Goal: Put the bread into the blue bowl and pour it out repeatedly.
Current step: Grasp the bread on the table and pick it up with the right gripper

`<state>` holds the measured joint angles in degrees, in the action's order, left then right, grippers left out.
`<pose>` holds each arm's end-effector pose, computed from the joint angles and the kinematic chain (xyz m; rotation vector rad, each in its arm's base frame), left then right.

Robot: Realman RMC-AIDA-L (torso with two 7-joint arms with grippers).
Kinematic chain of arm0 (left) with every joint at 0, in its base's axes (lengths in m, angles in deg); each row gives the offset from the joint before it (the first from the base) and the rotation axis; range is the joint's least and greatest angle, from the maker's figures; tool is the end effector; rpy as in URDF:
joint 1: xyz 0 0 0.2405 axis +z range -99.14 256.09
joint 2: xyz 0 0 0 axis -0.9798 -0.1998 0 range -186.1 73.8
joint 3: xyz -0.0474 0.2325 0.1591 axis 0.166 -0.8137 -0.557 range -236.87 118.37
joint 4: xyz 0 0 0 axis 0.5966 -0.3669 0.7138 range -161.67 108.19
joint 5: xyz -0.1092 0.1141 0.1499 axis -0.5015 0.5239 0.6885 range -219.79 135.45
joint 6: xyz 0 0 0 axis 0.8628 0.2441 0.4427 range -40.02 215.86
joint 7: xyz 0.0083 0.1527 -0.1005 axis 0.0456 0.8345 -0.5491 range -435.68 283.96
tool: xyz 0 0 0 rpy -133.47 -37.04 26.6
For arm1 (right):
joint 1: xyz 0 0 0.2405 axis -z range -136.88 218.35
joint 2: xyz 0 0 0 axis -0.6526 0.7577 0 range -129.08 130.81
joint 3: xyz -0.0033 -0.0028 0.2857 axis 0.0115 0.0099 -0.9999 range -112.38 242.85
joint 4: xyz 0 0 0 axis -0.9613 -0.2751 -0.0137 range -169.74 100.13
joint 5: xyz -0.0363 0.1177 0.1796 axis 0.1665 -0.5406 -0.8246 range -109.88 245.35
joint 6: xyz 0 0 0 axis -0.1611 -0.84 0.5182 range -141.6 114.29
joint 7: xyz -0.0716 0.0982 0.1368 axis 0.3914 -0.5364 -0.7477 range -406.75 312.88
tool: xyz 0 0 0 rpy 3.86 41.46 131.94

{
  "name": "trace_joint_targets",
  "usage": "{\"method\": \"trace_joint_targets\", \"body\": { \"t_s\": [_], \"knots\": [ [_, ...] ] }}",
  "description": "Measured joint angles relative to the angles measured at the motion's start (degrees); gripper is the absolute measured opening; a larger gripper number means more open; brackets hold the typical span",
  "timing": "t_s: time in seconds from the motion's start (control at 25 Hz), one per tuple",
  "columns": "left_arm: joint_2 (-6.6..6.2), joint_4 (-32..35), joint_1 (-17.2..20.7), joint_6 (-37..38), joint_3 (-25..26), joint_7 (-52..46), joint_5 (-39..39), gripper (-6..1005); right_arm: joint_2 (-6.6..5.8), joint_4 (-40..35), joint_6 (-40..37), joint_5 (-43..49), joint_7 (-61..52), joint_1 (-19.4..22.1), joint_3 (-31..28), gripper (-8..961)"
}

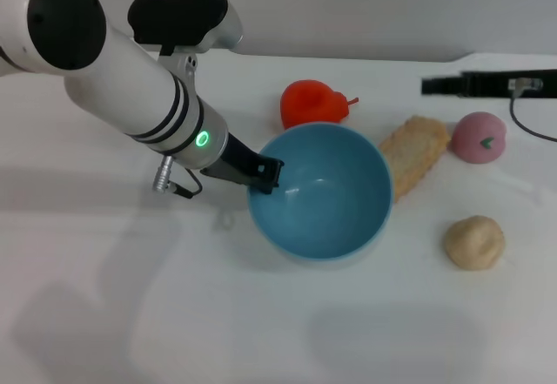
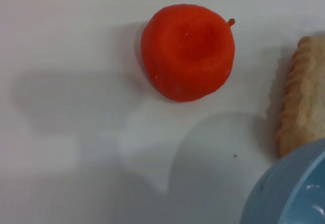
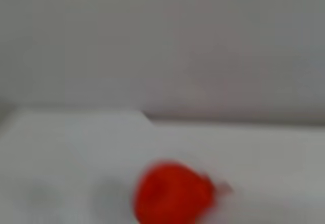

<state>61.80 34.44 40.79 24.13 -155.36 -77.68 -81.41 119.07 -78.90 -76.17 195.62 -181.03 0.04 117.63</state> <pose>-0.2171 0.4053 -0.1231 -2.2386 -1.4821 0.2222 0.2535 0.4662 -0.0448 -2.2794 1.3613 0.3476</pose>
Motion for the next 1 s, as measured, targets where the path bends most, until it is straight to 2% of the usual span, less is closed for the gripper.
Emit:
{"method": "trace_joint_targets", "body": {
  "t_s": [0.2,0.32,0.56,0.6,0.64,0.76,1.0],
  "knots": [
    [-0.04,0.34,-0.04,0.81,0.04,0.46,0.03,0,-0.42,-2.96,-6.76,23.0,-16.09,-5.59,-0.11,423],
    [-0.07,0.36,-0.05,0.97,0.05,0.5,0.06,0,-0.38,-3.08,-7.54,24.8,-17.62,-6.08,-0.16,423],
    [-0.09,0.49,0.37,2.26,0.05,0.55,0.11,0,0.23,-2.51,-6.37,23.67,-19.86,-3.05,-2.51,423],
    [-0.12,0.49,0.36,2.42,0.07,0.75,0.12,0,0.39,-1.69,-4.87,20.32,-19.6,-1.14,-3.11,423],
    [-0.12,0.49,0.36,2.42,0.07,0.75,0.12,0,0.39,-1.69,-4.87,20.32,-19.6,-1.14,-3.11,423],
    [-0.16,0.52,0.18,2.46,0.48,1.63,0.13,0,0.45,0.32,-2.79,12.1,-14.84,1.69,-2.4,423],
    [-0.18,0.53,-0.27,2.45,1.06,2.91,0.13,-1,0.23,7.91,1.97,5.39,-10.68,2.72,-2.92,425]
  ]
}}
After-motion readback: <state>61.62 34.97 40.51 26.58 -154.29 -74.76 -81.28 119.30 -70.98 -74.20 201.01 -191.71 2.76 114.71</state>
